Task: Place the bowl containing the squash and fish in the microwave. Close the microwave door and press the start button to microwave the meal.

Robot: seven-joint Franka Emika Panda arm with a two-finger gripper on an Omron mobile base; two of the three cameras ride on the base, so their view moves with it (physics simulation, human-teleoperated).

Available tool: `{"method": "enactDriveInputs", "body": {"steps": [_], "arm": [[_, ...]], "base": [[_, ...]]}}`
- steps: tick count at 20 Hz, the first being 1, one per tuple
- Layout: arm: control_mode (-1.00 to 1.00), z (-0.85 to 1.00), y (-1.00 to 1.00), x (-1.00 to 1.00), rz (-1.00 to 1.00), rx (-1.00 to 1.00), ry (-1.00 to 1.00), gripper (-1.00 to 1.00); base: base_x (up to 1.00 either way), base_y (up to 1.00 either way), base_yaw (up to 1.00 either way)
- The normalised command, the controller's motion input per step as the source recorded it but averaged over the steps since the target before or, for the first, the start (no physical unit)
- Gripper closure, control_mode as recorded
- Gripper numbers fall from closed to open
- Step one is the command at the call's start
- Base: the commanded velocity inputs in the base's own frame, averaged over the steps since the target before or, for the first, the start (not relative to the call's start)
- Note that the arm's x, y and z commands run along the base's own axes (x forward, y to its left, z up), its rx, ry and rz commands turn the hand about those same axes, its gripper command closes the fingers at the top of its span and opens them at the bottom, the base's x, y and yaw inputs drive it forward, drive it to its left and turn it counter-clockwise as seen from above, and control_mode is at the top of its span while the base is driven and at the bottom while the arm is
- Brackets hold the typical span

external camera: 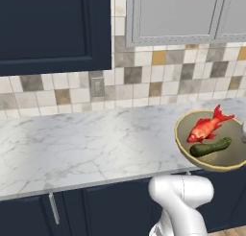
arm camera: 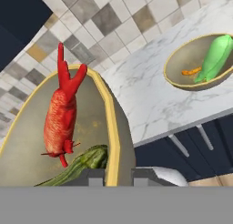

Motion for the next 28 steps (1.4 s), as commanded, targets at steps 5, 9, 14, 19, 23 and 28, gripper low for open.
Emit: {"method": "enactDriveInputs", "body": {"steps": [5,9,14,19,23,28], "arm": [[-1.0,0.0,0.0,0.41,0.0,0.0,0.0,1.0],[-1.0,0.0,0.0,0.55,0.0,0.0,0.04,1.0],[-1.0,0.0,0.0,0.29,0.0,0.0,0.05,1.0],[1.0,0.0,0.0,0.16,0.0,0.0,0.02,1.0],[1.0,0.0,0.0,0.0,0.0,0.0,0.0,1.0],[1.0,0.0,0.0,0.0,0.0,0.0,0.0,1.0]], "base": [[0.0,0.0,0.0],[0.0,0.0,0.0],[0.0,0.0,0.0],[0.0,0.0,0.0],[-0.12,0.0,0.03],[-0.35,0.0,0.09]]}}
